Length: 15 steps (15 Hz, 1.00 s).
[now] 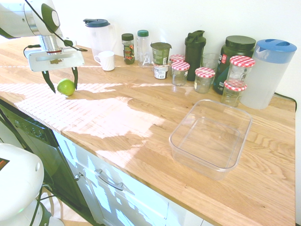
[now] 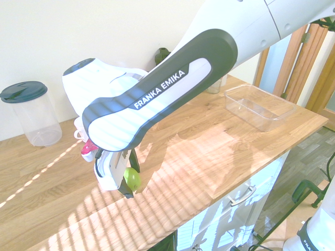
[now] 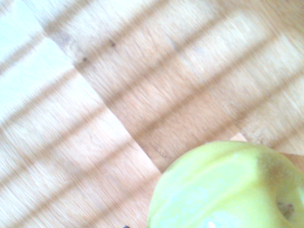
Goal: Put the apple into the container
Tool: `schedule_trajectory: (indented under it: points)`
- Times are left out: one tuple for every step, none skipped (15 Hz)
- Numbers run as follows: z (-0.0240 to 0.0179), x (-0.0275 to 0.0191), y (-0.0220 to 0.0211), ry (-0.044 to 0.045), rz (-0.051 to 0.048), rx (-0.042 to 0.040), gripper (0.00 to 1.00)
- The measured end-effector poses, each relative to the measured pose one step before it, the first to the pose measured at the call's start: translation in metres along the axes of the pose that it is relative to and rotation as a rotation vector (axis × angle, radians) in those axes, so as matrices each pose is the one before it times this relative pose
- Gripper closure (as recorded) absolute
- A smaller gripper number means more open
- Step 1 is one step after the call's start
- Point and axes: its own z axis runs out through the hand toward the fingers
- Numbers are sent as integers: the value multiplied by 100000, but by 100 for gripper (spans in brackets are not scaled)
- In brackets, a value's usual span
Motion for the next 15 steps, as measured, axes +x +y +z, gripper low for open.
schedule_trajectory:
  points:
    - [259,-68,-138,-288,-386,-358,0]
    - [298,-76,-99,-264,-70,-232,0]
    - [324,-112,-144,-26,347,91,0]
    - [212,-75,-291,316,349,410,100]
    - [53,-56,-307,542,299,529,100]
    - [13,-70,-281,505,134,455,100]
    - [-14,-44,-77,89,-56,46,100]
    - [6,33,45,0,118,-13,100]
    - [17,85,113,-30,266,-20,100]
    - [30,68,107,-65,231,-51,100]
    - [59,27,87,-135,154,-107,100]
    - [70,-1,77,-164,122,-123,100]
    - [168,-93,50,-292,-30,-235,100]
    - [6,-79,52,16,0,-102,100]
    - [21,-53,79,-21,67,-114,100]
